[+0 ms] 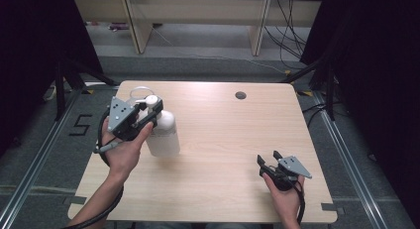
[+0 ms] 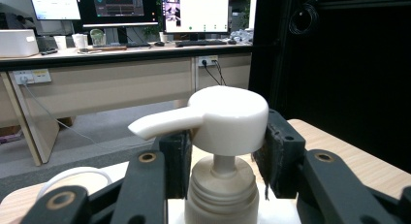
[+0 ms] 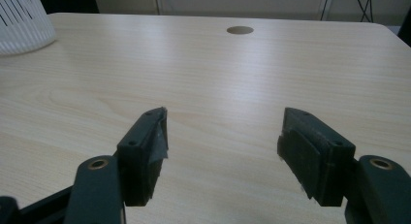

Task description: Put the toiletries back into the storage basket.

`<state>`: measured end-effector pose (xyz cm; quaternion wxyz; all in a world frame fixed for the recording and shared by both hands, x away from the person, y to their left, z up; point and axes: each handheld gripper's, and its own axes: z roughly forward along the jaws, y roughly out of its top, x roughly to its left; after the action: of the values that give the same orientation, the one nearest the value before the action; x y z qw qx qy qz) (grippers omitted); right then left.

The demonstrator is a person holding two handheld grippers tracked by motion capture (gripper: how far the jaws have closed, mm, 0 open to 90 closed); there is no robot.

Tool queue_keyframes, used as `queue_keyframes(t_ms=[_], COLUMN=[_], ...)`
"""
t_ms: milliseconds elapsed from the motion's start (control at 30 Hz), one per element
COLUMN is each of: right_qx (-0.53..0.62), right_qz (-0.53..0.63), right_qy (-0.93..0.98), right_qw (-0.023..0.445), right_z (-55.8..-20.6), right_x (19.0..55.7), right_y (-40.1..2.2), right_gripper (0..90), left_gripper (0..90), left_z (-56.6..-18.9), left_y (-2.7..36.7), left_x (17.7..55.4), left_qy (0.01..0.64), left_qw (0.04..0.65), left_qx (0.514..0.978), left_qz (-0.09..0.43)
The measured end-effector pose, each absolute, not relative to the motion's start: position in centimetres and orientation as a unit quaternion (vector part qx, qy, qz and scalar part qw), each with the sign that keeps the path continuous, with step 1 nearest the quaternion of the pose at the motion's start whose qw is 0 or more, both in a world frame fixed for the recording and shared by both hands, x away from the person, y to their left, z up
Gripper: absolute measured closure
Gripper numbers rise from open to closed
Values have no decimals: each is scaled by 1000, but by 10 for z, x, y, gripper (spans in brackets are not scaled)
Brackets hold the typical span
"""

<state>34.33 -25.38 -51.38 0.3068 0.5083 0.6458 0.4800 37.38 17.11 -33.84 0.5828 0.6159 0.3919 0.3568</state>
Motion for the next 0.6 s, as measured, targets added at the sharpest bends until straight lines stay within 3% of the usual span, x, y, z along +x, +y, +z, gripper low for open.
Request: queue_keyframes(t_ms=[600], right_qx=[512], right_qz=[475], right_qy=[646], right_qw=[309], right_z=[-513], right_x=[343], right_y=[-254], right_gripper=[350], left_gripper=[592], left_z=[-337], left_y=[182], left_x=[378], left_qy=[398], left_qw=[578], left_qx=[613], left_qz=[364])
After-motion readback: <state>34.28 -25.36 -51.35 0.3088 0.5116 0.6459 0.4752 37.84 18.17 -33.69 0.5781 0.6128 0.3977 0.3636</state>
